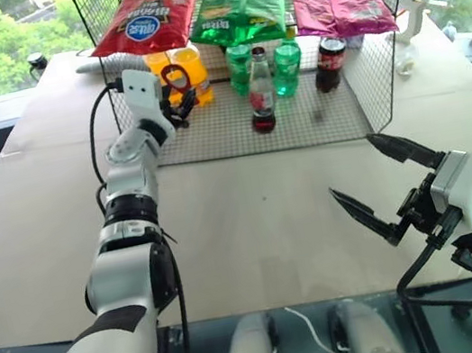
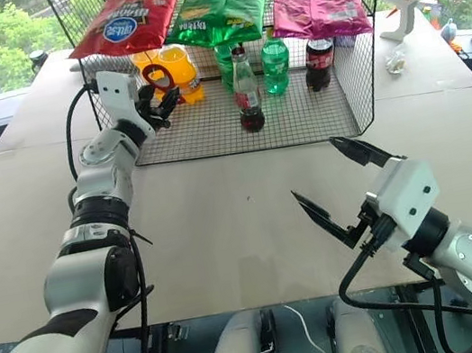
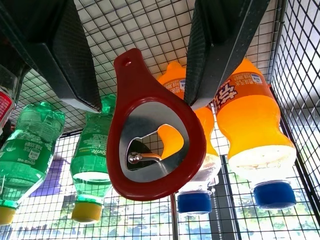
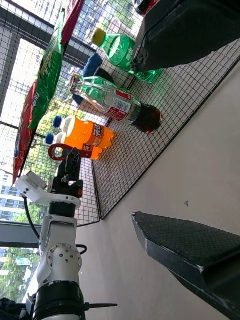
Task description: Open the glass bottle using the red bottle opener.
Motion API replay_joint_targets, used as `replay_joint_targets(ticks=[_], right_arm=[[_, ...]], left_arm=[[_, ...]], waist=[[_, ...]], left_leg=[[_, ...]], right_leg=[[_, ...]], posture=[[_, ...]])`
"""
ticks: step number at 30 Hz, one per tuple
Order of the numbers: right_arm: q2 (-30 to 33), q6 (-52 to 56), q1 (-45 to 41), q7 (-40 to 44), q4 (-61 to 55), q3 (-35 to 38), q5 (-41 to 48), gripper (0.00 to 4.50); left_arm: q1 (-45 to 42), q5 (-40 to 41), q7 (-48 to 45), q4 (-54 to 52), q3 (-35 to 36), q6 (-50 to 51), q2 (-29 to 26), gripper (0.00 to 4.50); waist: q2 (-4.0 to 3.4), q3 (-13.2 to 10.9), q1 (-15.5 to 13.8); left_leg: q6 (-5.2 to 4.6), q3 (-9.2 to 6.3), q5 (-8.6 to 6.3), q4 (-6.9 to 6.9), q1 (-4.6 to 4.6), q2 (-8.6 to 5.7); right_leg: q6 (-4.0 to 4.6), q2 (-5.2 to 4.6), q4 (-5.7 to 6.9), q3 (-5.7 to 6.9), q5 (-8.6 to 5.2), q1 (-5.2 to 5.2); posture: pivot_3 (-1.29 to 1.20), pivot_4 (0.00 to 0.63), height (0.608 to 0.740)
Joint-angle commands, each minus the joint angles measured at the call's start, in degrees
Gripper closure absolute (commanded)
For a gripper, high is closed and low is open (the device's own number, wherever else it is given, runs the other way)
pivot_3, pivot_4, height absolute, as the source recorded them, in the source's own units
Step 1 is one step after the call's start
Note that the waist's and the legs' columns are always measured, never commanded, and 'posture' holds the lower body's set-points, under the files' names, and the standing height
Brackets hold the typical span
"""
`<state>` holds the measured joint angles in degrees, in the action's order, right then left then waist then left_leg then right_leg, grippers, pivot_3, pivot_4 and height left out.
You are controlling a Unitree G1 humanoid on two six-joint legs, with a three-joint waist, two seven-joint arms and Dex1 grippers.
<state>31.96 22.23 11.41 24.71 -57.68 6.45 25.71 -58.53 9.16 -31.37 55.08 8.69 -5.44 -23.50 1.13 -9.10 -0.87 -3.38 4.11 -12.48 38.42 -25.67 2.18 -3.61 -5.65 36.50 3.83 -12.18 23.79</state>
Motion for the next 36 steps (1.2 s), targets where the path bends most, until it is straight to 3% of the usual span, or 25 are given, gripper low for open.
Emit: replay_joint_targets(ticks=[1, 5, 13, 22, 29, 31, 36], right_arm=[[-0.04, -0.65, -0.33, -0.18, -2.16, 0.02, 0.05, 0.00], [0.00, -0.62, -0.51, -0.16, -2.04, -0.06, 0.10, 0.00], [-0.01, -0.37, -0.82, -0.36, -1.83, -0.42, -0.10, 0.00], [-0.85, 0.04, -0.64, -1.33, -0.86, -0.70, -0.72, 0.00], [2.05, 8.88, -4.39, -4.69, -0.55, -4.32, -5.65, 0.00], [3.43, 15.89, -6.09, -7.26, -1.92, -4.86, -6.25, 0.00], [-0.69, 29.24, -17.72, -6.31, 1.97, -1.55, 13.85, 0.00]], left_arm=[[-0.76, 0.29, -0.56, -1.07, 0.84, -1.19, -0.99, 2.64], [-0.46, 0.42, -1.15, -1.19, 0.92, -1.25, -1.21, 4.38], [0.93, 1.22, -3.02, -2.87, 1.43, -0.57, -1.70, 4.38], [5.83, 6.78, -13.61, -11.97, 3.30, 5.06, -4.50, 4.38], [8.99, 11.78, -22.28, -19.17, 3.36, 11.92, -6.63, 4.38], [10.81, 15.32, -26.90, -24.12, 2.89, 17.60, -7.13, 4.38], [15.61, 30.22, -36.06, -40.43, 1.06, 45.39, -10.62, 4.38]], waist=[[0.00, 0.00, 0.00], [0.00, 0.00, -0.01], [0.01, 0.00, -0.01], [0.01, 0.00, 0.04], [0.02, 0.00, 0.10], [0.02, 0.01, 0.10], [0.04, -0.02, 0.44]], left_leg=[[0.00, 0.01, 0.00, 0.00, 0.00, 0.00], [0.00, 0.01, 0.00, 0.00, 0.00, 0.00], [0.00, 0.02, 0.00, 0.02, 0.00, 0.00], [0.01, 0.00, 0.00, 0.03, 0.01, 0.01], [0.01, 0.00, 0.01, 0.10, 0.01, 0.02], [0.01, -0.01, 0.01, 0.12, 0.02, 0.03], [0.01, -0.04, 0.01, 0.12, 0.04, 0.14]], right_leg=[[0.00, 0.00, 0.00, 0.00, 0.00, 0.00], [0.00, 0.00, 0.00, 0.00, 0.00, 0.00], [0.00, 0.00, 0.01, 0.00, 0.00, -0.01], [0.11, 0.00, 0.04, 0.00, 0.07, -0.01], [0.11, 0.00, 0.10, -0.01, 0.06, 0.00], [0.12, -0.01, 0.14, -0.02, 0.06, 0.00], [0.15, 0.00, 0.22, -0.06, 0.07, 0.02]], posture=[[0.00, 0.150, 0.740], [0.00, 0.150, 0.740], [0.00, 0.150, 0.740], [0.00, 0.150, 0.740], [0.00, 0.150, 0.740], [0.00, 0.150, 0.740], [0.00, 0.150, 0.740]])
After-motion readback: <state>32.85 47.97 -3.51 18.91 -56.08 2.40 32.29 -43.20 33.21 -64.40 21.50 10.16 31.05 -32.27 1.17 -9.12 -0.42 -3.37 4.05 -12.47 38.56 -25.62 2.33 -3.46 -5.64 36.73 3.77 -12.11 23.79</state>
